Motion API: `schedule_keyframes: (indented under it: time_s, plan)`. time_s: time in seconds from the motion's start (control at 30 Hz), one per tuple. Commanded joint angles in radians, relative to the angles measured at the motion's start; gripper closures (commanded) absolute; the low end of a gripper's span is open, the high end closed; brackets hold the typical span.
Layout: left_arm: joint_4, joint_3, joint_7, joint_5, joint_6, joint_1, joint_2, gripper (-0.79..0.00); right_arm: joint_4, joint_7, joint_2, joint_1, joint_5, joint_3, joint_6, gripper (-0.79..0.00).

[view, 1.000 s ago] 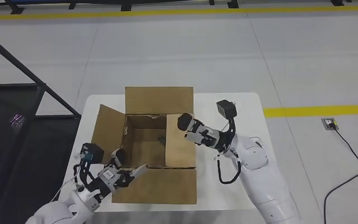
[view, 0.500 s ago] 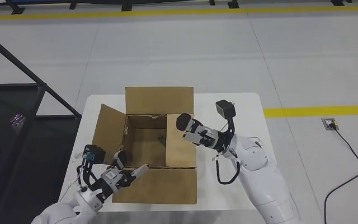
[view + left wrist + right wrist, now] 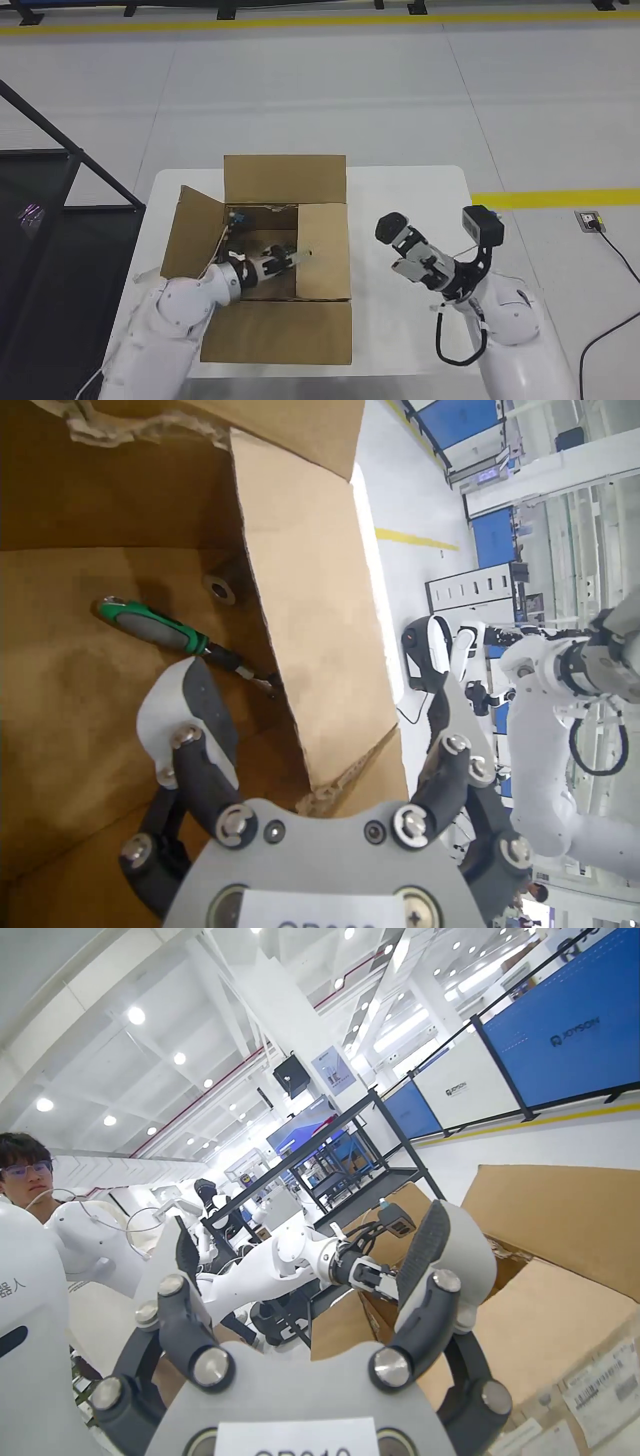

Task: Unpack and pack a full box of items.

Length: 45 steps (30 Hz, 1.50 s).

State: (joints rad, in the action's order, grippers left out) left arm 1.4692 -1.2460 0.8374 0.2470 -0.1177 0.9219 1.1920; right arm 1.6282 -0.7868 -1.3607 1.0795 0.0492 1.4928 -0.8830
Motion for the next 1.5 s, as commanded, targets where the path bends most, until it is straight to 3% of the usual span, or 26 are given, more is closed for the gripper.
schedule_keyframes:
  time_s: [0.0, 0.13, 0.3, 0.57, 0.77, 0.9, 1.07, 1.2, 1.47]
  plan:
    - [-0.061, 0.047, 0.0, 0.007, -0.002, -0.05, 0.009, -0.785, 0.025, 0.009, 0.007, 0.036, 0.006, 0.023, -0.004, -0.785]
    - [-0.136, 0.107, -0.004, -0.04, -0.018, -0.099, 0.026, -0.785, 0.056, 0.023, 0.017, 0.074, 0.012, 0.043, -0.007, -0.785]
    - [-0.183, 0.116, -0.002, -0.11, -0.079, -0.118, 0.032, -0.785, 0.073, 0.039, 0.026, 0.086, 0.007, 0.042, -0.002, -0.785]
    - [-0.057, -0.01, 0.083, -0.257, -0.18, -0.024, 0.001, -0.785, 0.076, 0.072, 0.035, 0.072, -0.01, 0.012, 0.002, -0.785]
    - [0.048, -0.024, 0.069, -0.296, -0.187, 0.011, -0.005, -0.785, 0.076, 0.099, 0.042, 0.066, -0.026, 0.0, 0.0, -0.785]
    - [0.095, 0.043, -0.002, -0.25, -0.142, -0.01, 0.007, -0.785, 0.111, 0.139, 0.049, 0.1, -0.034, 0.026, -0.023, -0.785]
    - [0.074, 0.162, -0.088, -0.21, -0.107, -0.085, 0.034, -0.785, 0.168, 0.208, 0.057, 0.188, -0.053, 0.086, -0.054, -0.785]
    - [0.004, 0.249, -0.153, -0.199, -0.077, -0.153, 0.061, -0.785, 0.202, 0.256, 0.062, 0.264, -0.049, 0.13, -0.038, -0.785]
    - [-0.164, 0.387, -0.195, -0.249, -0.049, -0.279, 0.12, -0.785, 0.202, 0.256, 0.062, 0.264, -0.049, 0.13, -0.038, -0.785]
